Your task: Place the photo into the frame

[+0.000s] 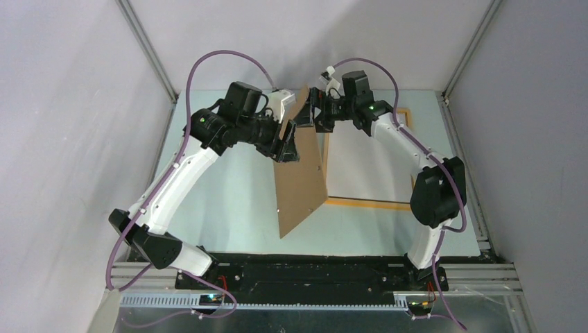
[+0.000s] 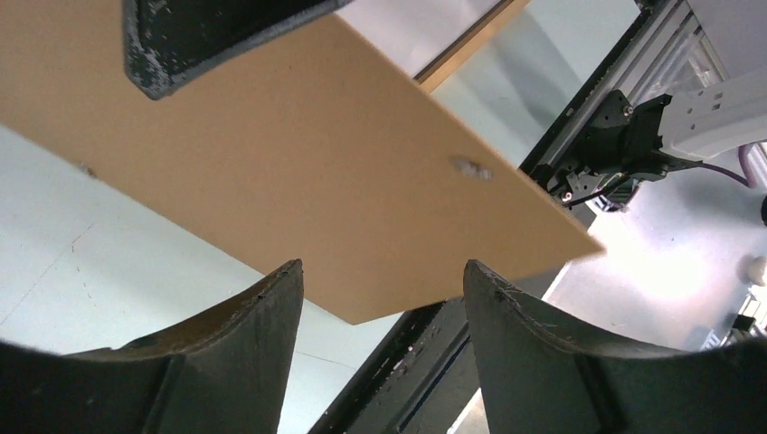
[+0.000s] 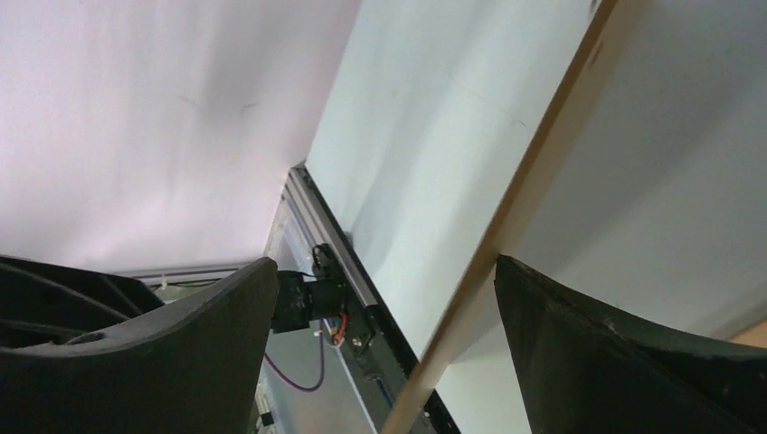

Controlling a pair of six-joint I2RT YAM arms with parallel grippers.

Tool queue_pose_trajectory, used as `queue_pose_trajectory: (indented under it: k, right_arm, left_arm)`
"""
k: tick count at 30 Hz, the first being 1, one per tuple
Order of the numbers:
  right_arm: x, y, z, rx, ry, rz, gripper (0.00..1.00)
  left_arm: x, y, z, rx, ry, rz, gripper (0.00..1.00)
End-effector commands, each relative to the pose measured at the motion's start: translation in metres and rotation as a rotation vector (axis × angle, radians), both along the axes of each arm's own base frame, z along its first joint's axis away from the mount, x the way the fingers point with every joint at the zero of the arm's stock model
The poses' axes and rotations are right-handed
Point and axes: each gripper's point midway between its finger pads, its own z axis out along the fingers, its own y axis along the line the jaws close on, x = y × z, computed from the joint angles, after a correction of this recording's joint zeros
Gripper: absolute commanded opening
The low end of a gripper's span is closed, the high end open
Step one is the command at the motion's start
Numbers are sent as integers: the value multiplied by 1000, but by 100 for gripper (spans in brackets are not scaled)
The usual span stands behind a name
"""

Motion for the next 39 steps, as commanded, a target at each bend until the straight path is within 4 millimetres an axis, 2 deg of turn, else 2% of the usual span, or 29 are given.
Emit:
queue_pose_trajectory:
  k: [1,4,11,13,14,15,16,18,21,23,24,25,26,27,28,29,30,32,35,39]
  right_arm:
    - [-13,-9,13,-44,-86,-20,90]
    - [-12,-17,-4,-93,-84,-40,83]
    - [-5,-36,-37,-215,-113,-77,48]
    - [-6,-38,-53,-240,-98,-72,36]
    - [-5,-40,-59,-253,-93,-77,23]
    - [-6,-41,-67,-269,-88,-73,17]
    - [-6,-43,-73,-282,-84,-76,7]
    - [-4,-48,-80,-299,-81,-83,0]
    - [2,-58,-81,-297,-85,-102,0]
    - [3,-64,-78,-279,-84,-110,0]
    - [4,-65,-70,-253,-93,-115,0]
    - [4,-71,-72,-243,-81,-126,0]
    - [3,-71,-61,-205,-92,-130,0]
    - [3,-79,-64,-194,-76,-144,0]
    - [3,-79,-50,-143,-92,-146,0]
    - [1,-87,-50,-120,-79,-165,0]
    - [5,-92,-39,-66,-82,-177,0]
    - [2,-106,-36,-1,-54,-206,0]
    - [0,-126,-15,93,-68,-239,0]
    - [5,-165,7,196,-71,-323,0]
  left_arm:
    - [-4,2,19,-24,-83,-24,71]
    - [-3,8,22,-12,-112,-11,71]
    - [-7,18,23,6,-148,8,72]
    - [-8,20,24,8,-158,10,72]
    - [-8,21,25,8,-164,11,72]
    - [-8,23,26,12,-171,12,72]
    - [-8,24,26,13,-176,13,72]
    - [-8,27,25,17,-178,20,72]
    - [-6,32,20,17,-158,32,72]
    - [1,40,15,14,-137,55,72]
    - [3,42,14,11,-130,62,72]
    - [8,47,11,14,-123,70,72]
    - [12,50,10,15,-124,76,72]
    - [19,55,7,23,-125,90,72]
    - [22,58,6,26,-125,98,71]
    - [28,62,4,31,-129,113,71]
    - [31,64,3,34,-131,119,71]
    - [38,67,0,37,-129,133,71]
    - [47,69,-7,45,-120,145,71]
    - [56,69,-17,53,-101,155,71]
